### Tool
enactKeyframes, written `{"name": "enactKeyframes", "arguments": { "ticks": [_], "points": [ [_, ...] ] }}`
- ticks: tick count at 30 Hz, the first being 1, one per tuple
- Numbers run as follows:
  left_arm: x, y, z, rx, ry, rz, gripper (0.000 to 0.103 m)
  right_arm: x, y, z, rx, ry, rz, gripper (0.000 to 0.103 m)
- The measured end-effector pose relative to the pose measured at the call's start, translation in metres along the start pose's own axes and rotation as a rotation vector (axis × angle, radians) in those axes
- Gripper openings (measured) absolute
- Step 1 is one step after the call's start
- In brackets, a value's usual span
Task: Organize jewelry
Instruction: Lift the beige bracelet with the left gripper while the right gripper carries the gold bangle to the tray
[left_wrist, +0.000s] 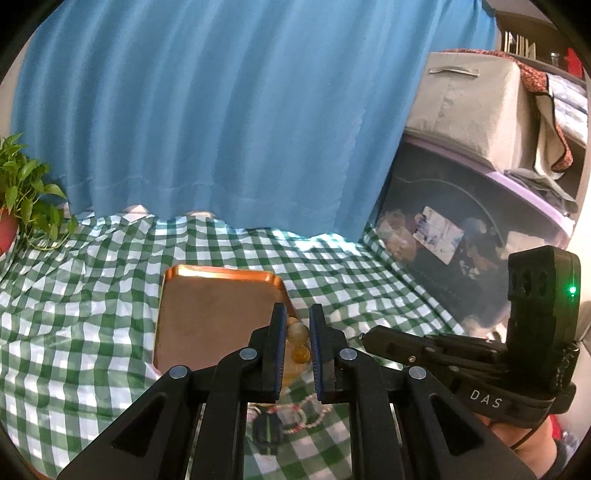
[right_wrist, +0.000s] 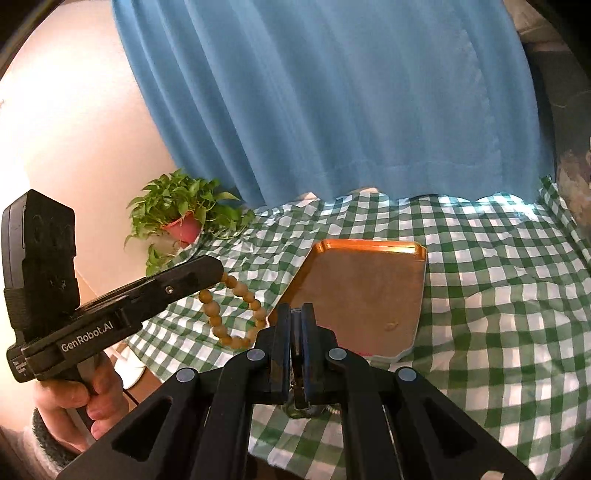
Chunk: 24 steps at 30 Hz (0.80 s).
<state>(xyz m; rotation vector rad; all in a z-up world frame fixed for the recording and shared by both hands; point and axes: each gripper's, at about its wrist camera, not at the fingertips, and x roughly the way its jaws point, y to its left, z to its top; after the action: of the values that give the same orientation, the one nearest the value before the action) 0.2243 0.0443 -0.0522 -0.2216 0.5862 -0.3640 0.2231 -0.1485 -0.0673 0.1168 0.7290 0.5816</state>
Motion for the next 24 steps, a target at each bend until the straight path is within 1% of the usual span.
{"name": "enactKeyframes", "arguments": {
  "ticks": [2,4,10,13,16,19,24],
  "points": [
    [0.007,0.0,0.0,0.046,-0.012,0.054,0.013,0.008,-0.002,0.002,-0.003,0.001,-0.01,0.006],
    [0.015,0.001,0.0,0.064,-0.011,0.074,0.013,0.017,-0.001,0.005,-0.023,0.001,-0.028,0.006],
    [0.044,0.014,0.002,0.062,-0.003,0.074,0.013,0.04,0.001,0.022,-0.067,-0.003,-0.047,0.006],
    [0.058,0.019,0.004,0.065,-0.007,0.07,0.013,0.05,-0.002,0.031,-0.044,-0.008,0.021,0.005],
    [0.075,0.026,0.002,0.064,-0.001,0.071,0.013,0.06,-0.005,0.036,-0.052,-0.02,0.033,0.006],
    [0.094,0.037,-0.002,0.04,0.016,0.061,0.013,0.075,-0.009,0.038,-0.051,-0.026,0.035,0.006],
    [0.115,0.059,-0.01,-0.022,0.016,0.041,0.013,0.104,-0.026,0.032,-0.021,-0.018,0.051,0.006]
  ]
}}
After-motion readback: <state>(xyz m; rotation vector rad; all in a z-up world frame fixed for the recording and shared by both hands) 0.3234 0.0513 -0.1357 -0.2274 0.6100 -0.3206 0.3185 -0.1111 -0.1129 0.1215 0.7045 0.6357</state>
